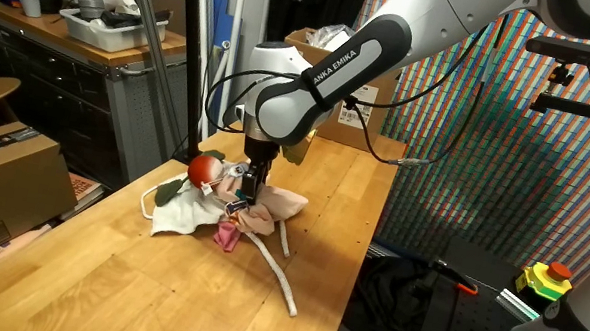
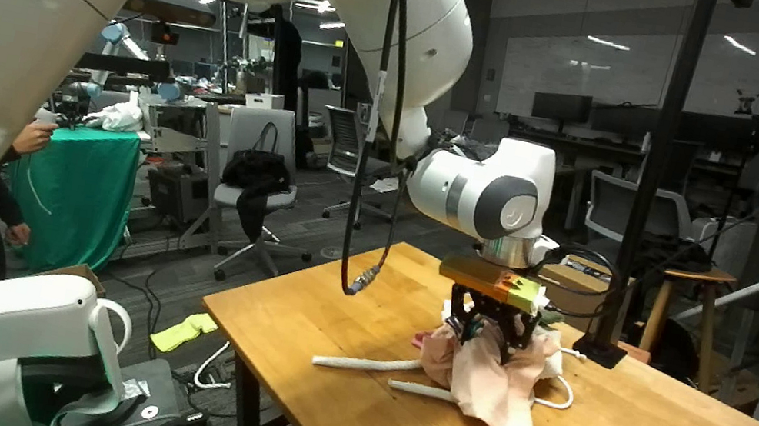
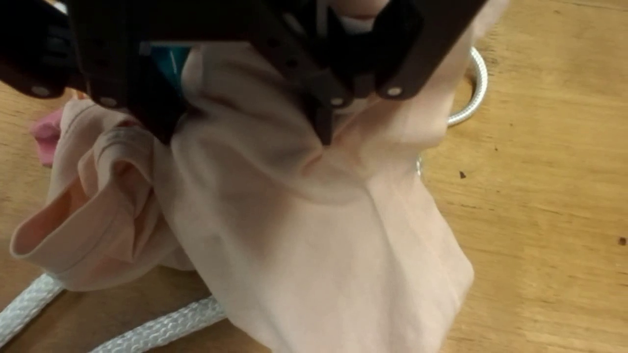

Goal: Put all the items on the table separately

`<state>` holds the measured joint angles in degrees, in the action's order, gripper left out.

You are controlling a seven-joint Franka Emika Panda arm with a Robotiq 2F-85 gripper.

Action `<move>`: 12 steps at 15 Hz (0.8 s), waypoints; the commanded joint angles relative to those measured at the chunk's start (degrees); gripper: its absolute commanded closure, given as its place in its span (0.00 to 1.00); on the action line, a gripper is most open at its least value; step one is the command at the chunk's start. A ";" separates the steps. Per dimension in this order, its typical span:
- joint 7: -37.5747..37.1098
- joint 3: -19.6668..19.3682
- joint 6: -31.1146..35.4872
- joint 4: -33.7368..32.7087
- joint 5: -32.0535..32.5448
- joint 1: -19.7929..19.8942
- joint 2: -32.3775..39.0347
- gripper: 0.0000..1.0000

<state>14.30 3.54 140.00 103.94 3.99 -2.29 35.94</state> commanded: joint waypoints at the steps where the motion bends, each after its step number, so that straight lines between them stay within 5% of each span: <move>1: -0.71 -0.08 0.07 -0.79 0.89 0.15 0.42 0.62; 6: -1.72 -0.88 -0.76 -0.62 1.26 -0.11 -0.17 0.97; 12: -7.59 -4.54 0.43 0.27 3.65 -0.73 -2.49 0.95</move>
<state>10.69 1.26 139.92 103.80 5.40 -2.32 35.39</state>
